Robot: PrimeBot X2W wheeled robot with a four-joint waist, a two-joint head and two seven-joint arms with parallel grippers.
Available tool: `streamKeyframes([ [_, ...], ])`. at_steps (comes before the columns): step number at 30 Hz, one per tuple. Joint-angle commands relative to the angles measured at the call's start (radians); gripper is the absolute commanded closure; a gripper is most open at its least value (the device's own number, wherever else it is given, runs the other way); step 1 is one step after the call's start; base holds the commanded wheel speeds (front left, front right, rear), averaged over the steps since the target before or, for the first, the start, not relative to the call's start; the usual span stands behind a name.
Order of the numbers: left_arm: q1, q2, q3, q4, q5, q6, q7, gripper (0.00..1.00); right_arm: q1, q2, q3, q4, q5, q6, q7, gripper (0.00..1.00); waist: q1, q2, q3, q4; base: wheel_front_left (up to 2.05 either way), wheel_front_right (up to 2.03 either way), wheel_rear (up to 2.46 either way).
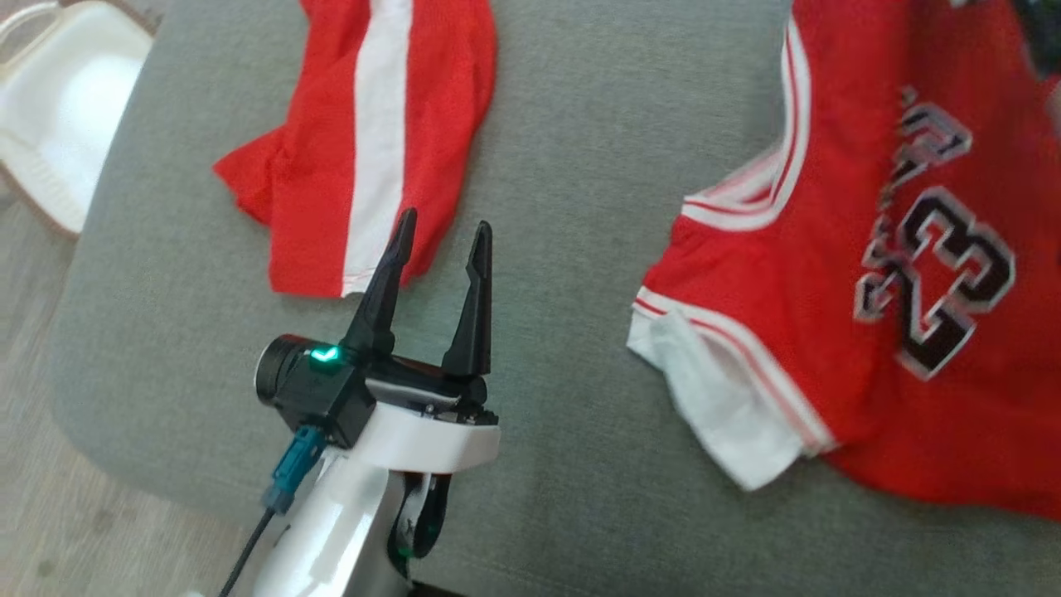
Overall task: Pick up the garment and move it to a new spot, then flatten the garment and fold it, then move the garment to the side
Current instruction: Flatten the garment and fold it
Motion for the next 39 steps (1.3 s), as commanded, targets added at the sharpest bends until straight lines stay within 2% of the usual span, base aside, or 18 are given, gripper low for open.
streamKeyframes([
  [1, -0.026, 0.004, 0.02, -0.033, -0.006, 0.009, -0.005, 0.0, -0.043, 0.004, -0.004, -0.011, -0.023, -0.001, -0.035, 1.0, -0.0001, 0.0, 0.011, 0.021, 0.0, 0.0, 0.0],
  [7, -0.02, 0.004, 0.011, -0.042, -0.02, 0.019, -0.005, 0.0, -0.15, 0.001, -0.066, 0.101, -0.136, -0.001, -0.111, 1.0, -0.0001, 0.0, 0.024, 0.051, 0.0, 0.0, 0.0],
  [8, -0.019, 0.004, 0.011, -0.044, -0.021, 0.021, -0.005, 0.0, -0.161, 0.004, -0.076, 0.11, -0.158, -0.001, -0.123, 0.74, -0.0001, 0.0, 0.027, 0.051, 0.0, 0.0, 0.0],
  [9, -0.018, 0.004, 0.011, -0.045, -0.021, 0.024, -0.005, 0.0, -0.167, 0.011, -0.091, 0.12, -0.174, -0.001, -0.131, 0.03, -0.0001, 0.0, 0.029, 0.048, 0.0, 0.0, 0.0],
  [10, -0.017, 0.004, 0.013, -0.046, -0.02, 0.026, -0.005, 0.0, -0.165, 0.024, -0.107, 0.136, -0.182, -0.001, -0.135, 0.0, -0.0001, 0.0, 0.029, 0.043, 0.0, 0.0, 0.0],
  [14, -0.014, 0.004, 0.034, -0.04, -0.01, 0.03, -0.005, 0.0, -0.121, 0.08, -0.134, 0.183, -0.213, -0.001, -0.148, 0.0, -0.0001, 0.0, 0.012, -0.005, 0.0, 0.0, 0.0],
  [19, -0.005, 0.004, 0.099, -0.029, 0.03, 0.017, -0.005, 0.0, 0.001, 0.167, -0.165, 0.164, -0.21, -0.001, -0.161, 0.0, -0.0001, 0.0, -0.044, -0.113, 0.0, 0.0, 0.0],
  [22, 0.008, 0.004, 0.154, -0.028, 0.057, 0.004, -0.005, 0.0, 0.11, 0.217, -0.174, 0.062, -0.194, -0.001, -0.162, 0.0, -0.0001, 0.0, -0.083, -0.192, 0.0, 0.0, 0.0],
  [26, 0.032, 0.004, 0.219, -0.029, 0.084, -0.018, -0.005, 0.0, 0.298, 0.252, -0.18, -0.098, -0.178, -0.001, -0.163, 0.0, -0.0001, 0.0, -0.137, -0.286, 0.0, 0.0, 0.0],
  [27, 0.032, 0.004, 0.219, -0.029, 0.084, -0.018, -0.005, 0.0, 0.298, 0.252, -0.18, -0.098, -0.178, -0.001, -0.163, 0.0, -0.0001, 0.0, -0.137, -0.286, 0.0, 0.0, 0.0],
  [33, 0.077, 0.004, 0.267, -0.029, 0.102, -0.043, -0.005, 0.0, 0.581, 0.27, -0.257, -0.329, -0.17, -0.001, -0.163, 0.0, -0.0001, 0.0, -0.214, -0.389, 0.0, 0.0, 0.0],
  [39, 0.117, 0.004, 0.271, -0.026, 0.083, -0.052, -0.005, 0.0, 0.829, 0.279, -0.349, -0.518, -0.164, -0.001, -0.163, 0.0, -0.0001, 0.0, -0.253, -0.442, 0.0, 0.0, 0.0],
])
